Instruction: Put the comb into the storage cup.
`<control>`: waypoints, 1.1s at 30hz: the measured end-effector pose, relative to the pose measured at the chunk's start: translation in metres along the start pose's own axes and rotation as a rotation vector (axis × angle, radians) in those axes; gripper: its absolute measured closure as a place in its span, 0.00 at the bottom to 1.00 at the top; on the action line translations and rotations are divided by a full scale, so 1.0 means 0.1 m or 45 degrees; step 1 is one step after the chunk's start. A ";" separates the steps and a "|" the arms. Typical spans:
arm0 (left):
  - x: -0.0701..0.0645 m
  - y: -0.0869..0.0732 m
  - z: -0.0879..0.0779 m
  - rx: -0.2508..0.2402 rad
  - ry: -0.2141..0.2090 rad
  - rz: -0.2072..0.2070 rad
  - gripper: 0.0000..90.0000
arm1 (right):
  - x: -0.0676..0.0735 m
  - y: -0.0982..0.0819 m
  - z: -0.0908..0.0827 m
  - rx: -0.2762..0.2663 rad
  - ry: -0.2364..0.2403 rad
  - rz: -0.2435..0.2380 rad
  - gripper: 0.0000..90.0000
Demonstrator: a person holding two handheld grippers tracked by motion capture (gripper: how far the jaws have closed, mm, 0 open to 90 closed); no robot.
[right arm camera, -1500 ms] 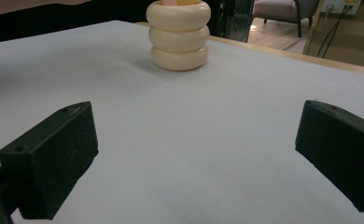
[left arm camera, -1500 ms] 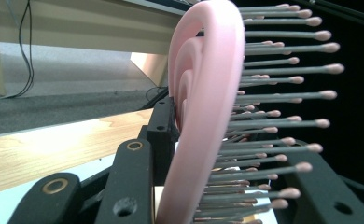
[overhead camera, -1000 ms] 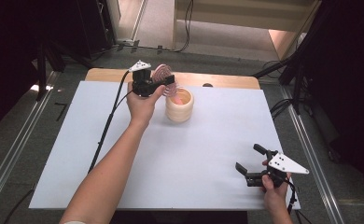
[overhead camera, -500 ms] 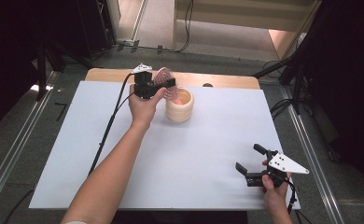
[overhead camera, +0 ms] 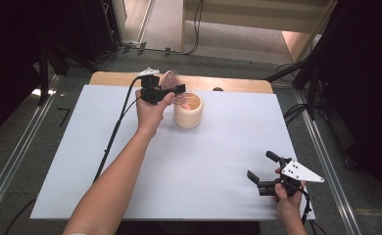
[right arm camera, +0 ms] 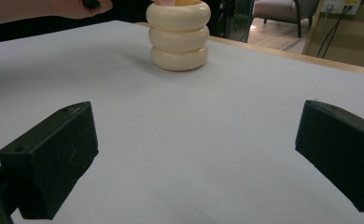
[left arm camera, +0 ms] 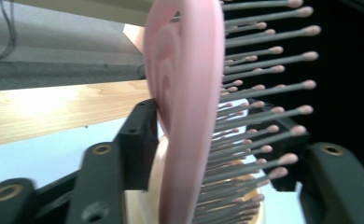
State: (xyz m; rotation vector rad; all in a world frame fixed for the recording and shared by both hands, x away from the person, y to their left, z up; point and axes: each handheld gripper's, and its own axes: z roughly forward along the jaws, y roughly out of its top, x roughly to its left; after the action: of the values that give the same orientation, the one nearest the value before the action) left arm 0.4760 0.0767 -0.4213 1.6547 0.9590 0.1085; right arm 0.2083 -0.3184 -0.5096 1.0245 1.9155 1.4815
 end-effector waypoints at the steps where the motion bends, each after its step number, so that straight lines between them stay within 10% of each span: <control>1: 0.00 0.00 0.00 0.000 -0.013 0.001 0.45 | 0.00 0.00 0.00 0.000 -0.001 0.000 0.00; 13: -0.06 0.03 -0.06 -0.027 -0.023 0.075 0.09 | 0.00 0.00 0.01 0.003 0.001 0.000 0.00; 33: -0.09 0.00 -0.24 -0.045 0.034 0.175 0.00 | 0.01 -0.01 0.01 0.004 0.003 0.000 0.00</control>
State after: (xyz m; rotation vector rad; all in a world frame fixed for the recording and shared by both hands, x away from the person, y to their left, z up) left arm 0.4570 0.0893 -0.4098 1.6896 0.8584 0.2398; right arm 0.2088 -0.3172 -0.5105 1.0248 1.9197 1.4811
